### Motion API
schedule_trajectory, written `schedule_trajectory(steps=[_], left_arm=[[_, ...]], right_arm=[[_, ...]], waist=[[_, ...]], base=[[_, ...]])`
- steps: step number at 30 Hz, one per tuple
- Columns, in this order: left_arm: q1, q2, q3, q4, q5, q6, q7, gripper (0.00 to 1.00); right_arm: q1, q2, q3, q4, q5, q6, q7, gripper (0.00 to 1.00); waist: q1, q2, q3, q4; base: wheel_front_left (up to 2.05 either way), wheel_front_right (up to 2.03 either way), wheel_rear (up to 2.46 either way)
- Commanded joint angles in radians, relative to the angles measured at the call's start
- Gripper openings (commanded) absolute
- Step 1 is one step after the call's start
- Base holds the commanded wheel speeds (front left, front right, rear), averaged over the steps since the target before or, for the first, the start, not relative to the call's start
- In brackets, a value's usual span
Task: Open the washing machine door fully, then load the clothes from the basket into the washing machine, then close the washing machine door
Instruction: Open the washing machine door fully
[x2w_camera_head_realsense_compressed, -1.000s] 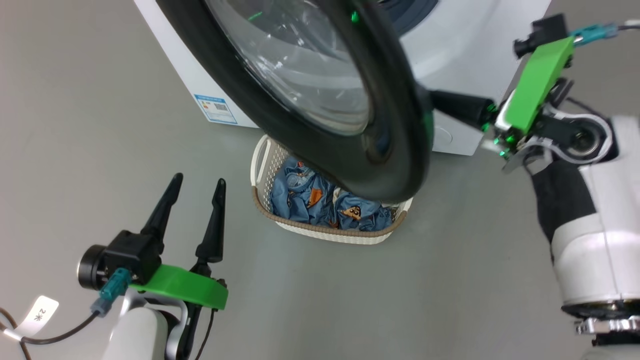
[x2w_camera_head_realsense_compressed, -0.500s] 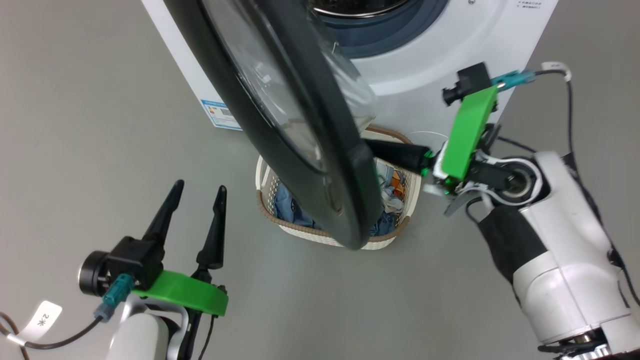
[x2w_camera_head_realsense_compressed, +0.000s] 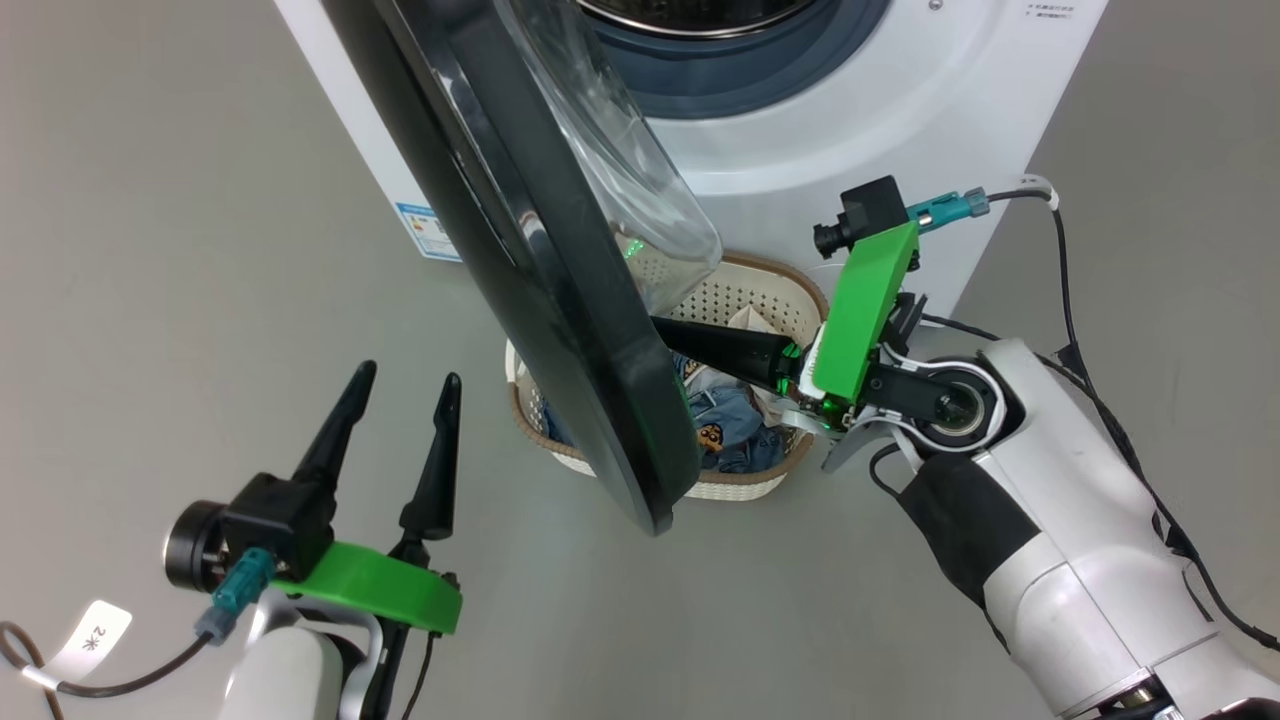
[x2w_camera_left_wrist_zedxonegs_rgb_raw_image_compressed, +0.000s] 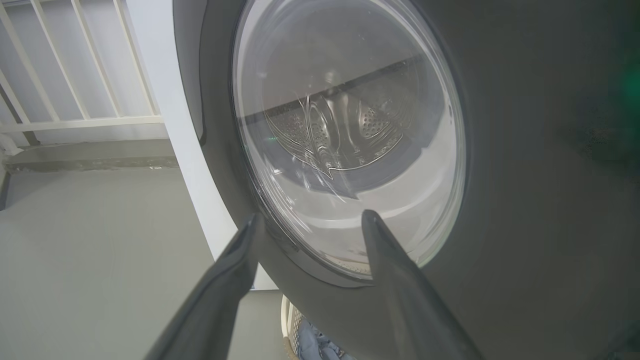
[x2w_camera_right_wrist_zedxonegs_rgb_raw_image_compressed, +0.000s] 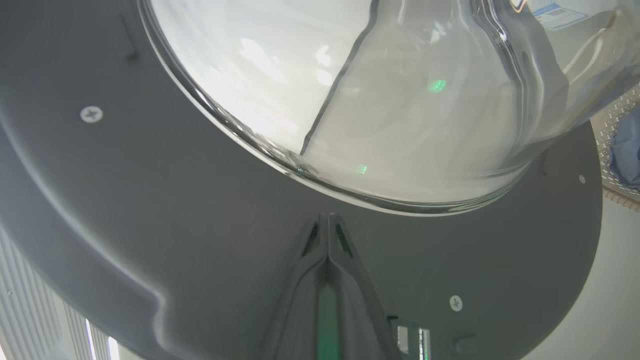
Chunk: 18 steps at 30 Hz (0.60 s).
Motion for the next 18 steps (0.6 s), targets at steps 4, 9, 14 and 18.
schedule_trajectory(steps=[4, 9, 14, 18], left_arm=[[-0.016, 0.026, 0.031, -0.022, -0.005, 0.005, -0.006, 1.00], [-0.020, 0.026, 0.042, -0.021, 0.008, 0.003, -0.006, 1.00], [-0.018, 0.026, 0.056, -0.015, 0.024, -0.003, -0.006, 1.00], [-0.012, 0.028, 0.074, -0.009, 0.034, -0.006, -0.006, 1.00]], right_arm=[[-0.014, 0.033, 0.009, -0.011, -0.011, 0.002, -0.038, 0.00], [0.008, 0.012, -0.045, -0.021, -0.017, 0.002, -0.092, 0.00], [0.051, -0.022, -0.090, -0.055, -0.036, 0.002, -0.151, 0.00], [0.093, -0.061, -0.123, -0.108, -0.093, 0.002, -0.247, 0.39]], waist=[[0.0000, 0.0000, -0.006, -0.019], [0.0000, 0.0000, -0.025, -0.062], [0.0000, 0.0000, -0.049, -0.102], [0.0000, 0.0000, -0.067, -0.130]], base=[[0.00, 0.00, 0.00], [0.00, 0.00, 0.00], [0.00, 0.00, 0.00], [0.00, 0.00, 0.00]])
